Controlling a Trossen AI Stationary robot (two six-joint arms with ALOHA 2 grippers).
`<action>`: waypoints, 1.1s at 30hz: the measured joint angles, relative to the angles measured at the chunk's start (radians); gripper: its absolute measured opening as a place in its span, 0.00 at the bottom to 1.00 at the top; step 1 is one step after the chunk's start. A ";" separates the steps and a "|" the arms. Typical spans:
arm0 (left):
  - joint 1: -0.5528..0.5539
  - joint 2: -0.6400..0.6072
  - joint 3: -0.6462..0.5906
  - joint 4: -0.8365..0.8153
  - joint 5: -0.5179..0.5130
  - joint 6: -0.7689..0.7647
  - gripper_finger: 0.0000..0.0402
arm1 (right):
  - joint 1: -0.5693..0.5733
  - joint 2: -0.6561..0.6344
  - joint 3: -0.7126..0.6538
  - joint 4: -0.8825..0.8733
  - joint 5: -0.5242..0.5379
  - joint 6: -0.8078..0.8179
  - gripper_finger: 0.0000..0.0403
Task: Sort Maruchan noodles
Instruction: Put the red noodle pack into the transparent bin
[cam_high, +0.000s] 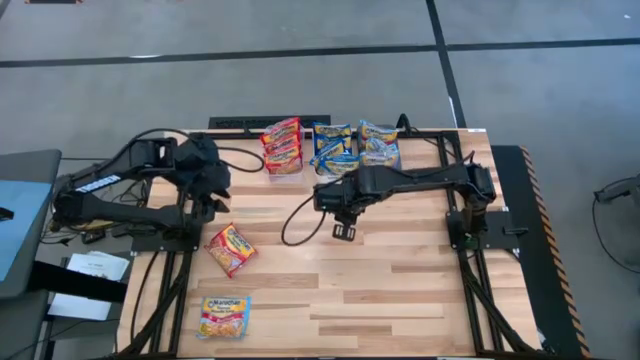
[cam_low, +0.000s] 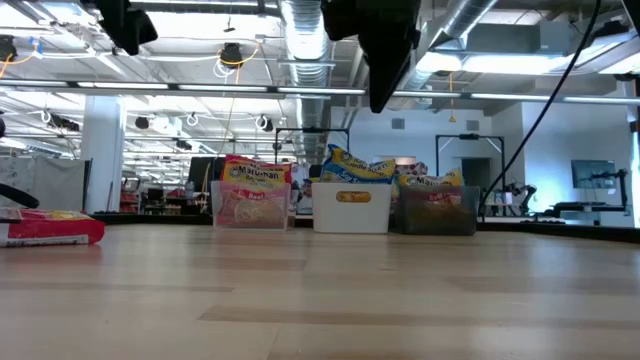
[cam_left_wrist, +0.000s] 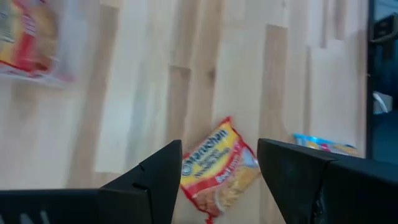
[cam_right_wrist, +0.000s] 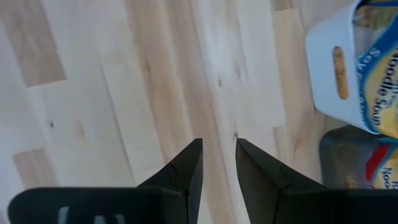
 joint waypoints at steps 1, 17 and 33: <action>-0.004 -0.012 -0.024 0.011 0.016 -0.008 0.49 | 0.009 0.000 0.000 0.001 0.000 0.000 0.30; -0.080 -0.098 -0.431 0.213 0.053 -0.125 0.49 | 0.103 0.000 0.000 0.052 -0.001 0.000 0.30; -0.118 0.064 -0.494 0.377 0.132 -0.053 0.49 | 0.118 0.000 0.000 0.088 -0.001 0.050 0.30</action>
